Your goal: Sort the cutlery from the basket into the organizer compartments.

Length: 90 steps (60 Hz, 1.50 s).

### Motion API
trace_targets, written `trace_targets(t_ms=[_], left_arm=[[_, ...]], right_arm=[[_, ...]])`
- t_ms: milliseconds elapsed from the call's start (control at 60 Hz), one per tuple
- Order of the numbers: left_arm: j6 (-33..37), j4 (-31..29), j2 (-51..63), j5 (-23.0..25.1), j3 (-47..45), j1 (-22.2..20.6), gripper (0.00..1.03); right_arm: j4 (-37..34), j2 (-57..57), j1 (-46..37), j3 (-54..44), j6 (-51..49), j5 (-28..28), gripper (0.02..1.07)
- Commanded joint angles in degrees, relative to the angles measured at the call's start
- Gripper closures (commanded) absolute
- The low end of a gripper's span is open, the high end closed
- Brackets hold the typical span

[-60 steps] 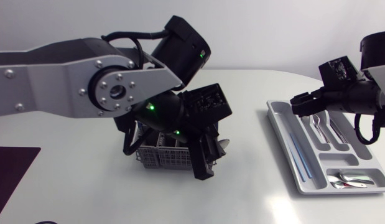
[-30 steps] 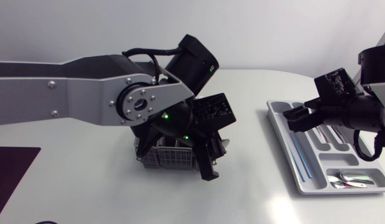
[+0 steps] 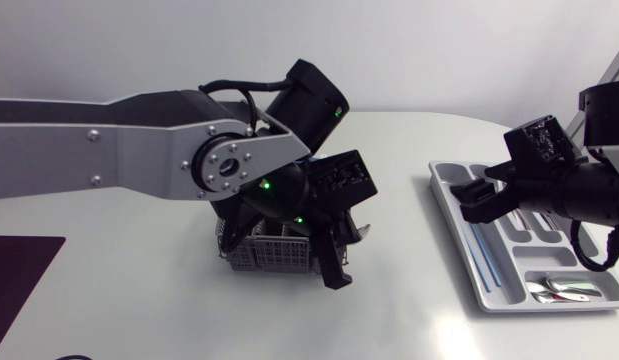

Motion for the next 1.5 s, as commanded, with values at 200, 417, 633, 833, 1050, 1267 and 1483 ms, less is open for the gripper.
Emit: trace_targets(t_ms=[200,417,633,833,1050,1267,1483], left_arm=[[-2.4,-3.5,-4.0,4.0,2.7,1.9,1.0],[-3.6,-7.9,-7.2,7.5,6.9,3.7,1.0],[-6.0,-12.6,-9.4,14.1,12.8,7.7,1.0],[-8.2,-14.7,-9.9,20.7,15.2,10.5,1.0],[-9.6,-19.8,-7.7,31.8,19.2,15.0,1.0],[-9.6,-22.7,-6.6,36.6,20.2,15.1,1.0],[-9.4,-23.9,-5.3,39.1,20.1,13.5,1.0]], right_arm=[[-2.4,-2.8,4.2,-0.8,-0.3,-0.4,0.21],[-4.0,-5.9,6.9,-1.0,-0.4,-2.9,0.21],[-5.9,-9.7,8.5,-0.8,-0.6,-10.0,0.2],[-8.3,-13.2,10.7,-0.6,-1.5,-20.0,0.2],[-8.3,-13.4,13.5,-0.5,-2.7,-26.6,0.2],[-6.3,-10.9,15.1,0.1,-2.0,-29.7,0.2],[-4.0,-8.9,16.5,1.3,-0.4,-31.4,0.21]])
